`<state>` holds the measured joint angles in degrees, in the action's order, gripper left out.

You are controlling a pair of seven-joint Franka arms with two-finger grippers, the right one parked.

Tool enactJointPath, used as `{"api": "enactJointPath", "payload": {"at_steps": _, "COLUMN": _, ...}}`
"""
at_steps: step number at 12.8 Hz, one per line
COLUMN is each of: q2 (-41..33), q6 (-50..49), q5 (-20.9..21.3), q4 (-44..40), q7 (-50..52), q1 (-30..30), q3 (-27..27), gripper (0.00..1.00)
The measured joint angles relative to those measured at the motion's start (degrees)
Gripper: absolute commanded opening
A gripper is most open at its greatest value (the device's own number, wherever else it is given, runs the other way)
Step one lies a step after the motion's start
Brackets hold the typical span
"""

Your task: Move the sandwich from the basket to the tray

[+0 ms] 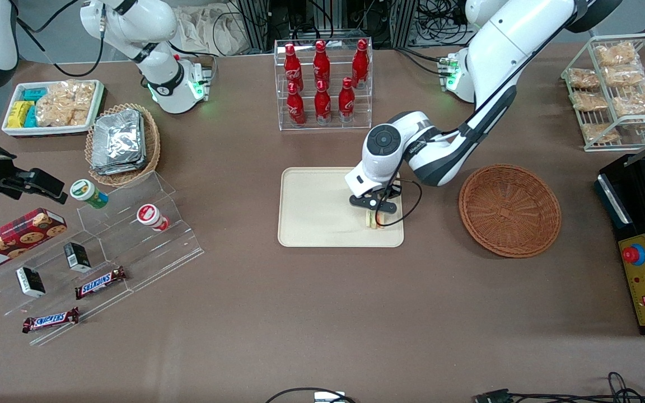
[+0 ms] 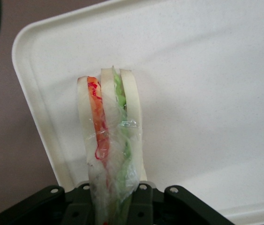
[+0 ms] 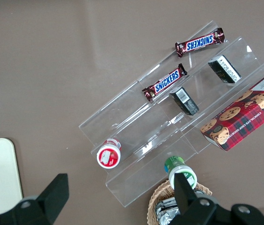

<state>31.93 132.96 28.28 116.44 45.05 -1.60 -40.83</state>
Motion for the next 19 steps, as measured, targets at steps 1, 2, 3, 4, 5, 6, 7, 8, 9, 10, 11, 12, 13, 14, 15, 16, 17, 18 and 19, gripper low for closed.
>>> {"api": "enactJointPath", "payload": {"at_steps": 1, "q2": 0.5, "q6": 0.0, "q5": 0.2, "q4": 0.0, "q7": 0.2, "q1": 0.0, "q3": 0.0, "gripper": 0.21}}
{"api": "enactJointPath", "payload": {"at_steps": 2, "q2": 0.7, "q6": 0.1, "q5": 0.3, "q4": 0.0, "q7": 0.2, "q1": 0.0, "q3": 0.0, "gripper": 0.33}}
{"api": "enactJointPath", "payload": {"at_steps": 3, "q2": 0.7, "q6": 0.1, "q5": 0.3, "q4": 0.0, "q7": 0.4, "q1": 0.0, "q3": 0.0, "gripper": 0.60}}
{"api": "enactJointPath", "payload": {"at_steps": 4, "q2": 0.7, "q6": 0.1, "q5": 0.3, "q4": 0.0, "q7": 0.7, "q1": 0.0, "q3": 0.0, "gripper": 0.88}}
{"api": "enactJointPath", "payload": {"at_steps": 5, "q2": 0.7, "q6": 0.1, "q5": 0.3, "q4": 0.0, "q7": 1.3, "q1": -0.1, "q3": 0.0, "gripper": 1.00}}
{"api": "enactJointPath", "payload": {"at_steps": 6, "q2": 0.7, "q6": 0.1, "q5": 0.4, "q4": -0.1, "q7": 1.9, "q1": -0.2, "q3": 0.0, "gripper": 1.00}}
{"api": "enactJointPath", "payload": {"at_steps": 7, "q2": 0.7, "q6": 0.1, "q5": 0.4, "q4": -0.2, "q7": 2.5, "q1": -0.4, "q3": 0.0, "gripper": 1.00}}
{"api": "enactJointPath", "payload": {"at_steps": 8, "q2": 0.7, "q6": 0.0, "q5": 0.5, "q4": -0.4, "q7": 3.2, "q1": -0.4, "q3": 0.0, "gripper": 1.00}}
{"api": "enactJointPath", "payload": {"at_steps": 9, "q2": 0.5, "q6": -0.3, "q5": 0.5, "q4": -0.9, "q7": 4.1, "q1": -0.3, "q3": 0.0, "gripper": 1.00}}
{"api": "enactJointPath", "payload": {"at_steps": 10, "q2": 0.3, "q6": -1.2, "q5": 0.5, "q4": -1.8, "q7": 5.3, "q1": -0.3, "q3": 0.1, "gripper": 1.00}}
{"api": "enactJointPath", "payload": {"at_steps": 11, "q2": -0.1, "q6": -3.2, "q5": 0.5, "q4": -3.4, "q7": 6.3, "q1": -0.3, "q3": 0.1, "gripper": 1.00}}
{"api": "enactJointPath", "payload": {"at_steps": 12, "q2": -0.4, "q6": -6.1, "q5": 0.5, "q4": -5.6, "q7": 6.8, "q1": -0.3, "q3": 0.1, "gripper": 1.00}}
{"api": "enactJointPath", "payload": {"at_steps": 13, "q2": -0.7, "q6": -9.3, "q5": 0.4, "q4": -8.1, "q7": 7.1, "q1": -0.2, "q3": 0.1, "gripper": 1.00}}
{"api": "enactJointPath", "payload": {"at_steps": 14, "q2": -0.9, "q6": -11.9, "q5": 0.0, "q4": -10.7, "q7": 7.3, "q1": 0.1, "q3": 0.1, "gripper": 1.00}}
{"api": "enactJointPath", "payload": {"at_steps": 15, "q2": -1.2, "q6": -13.8, "q5": -0.8, "q4": -13.0, "q7": 7.3, "q1": 0.5, "q3": 0.2, "gripper": 1.00}}
{"api": "enactJointPath", "payload": {"at_steps": 16, "q2": -1.5, "q6": -15.3, "q5": -1.4, "q4": -14.9, "q7": 7.3, "q1": 1.2, "q3": 0.2, "gripper": 1.00}}
{"api": "enactJointPath", "payload": {"at_steps": 17, "q2": -1.8, "q6": -16.9, "q5": -1.6, "q4": -16.5, "q7": 7.3, "q1": 2.0, "q3": 0.2, "gripper": 1.00}}
{"api": "enactJointPath", "payload": {"at_steps": 18, "q2": -2.3, "q6": -18.5, "q5": -1.6, "q4": -17.8, "q7": 7.3, "q1": 3.0, "q3": 0.3, "gripper": 1.00}}
{"api": "enactJointPath", "payload": {"at_steps": 19, "q2": -3.0, "q6": -19.9, "q5": -1.6, "q4": -18.5, "q7": 7.2, "q1": 4.2, "q3": 0.3, "gripper": 1.00}}
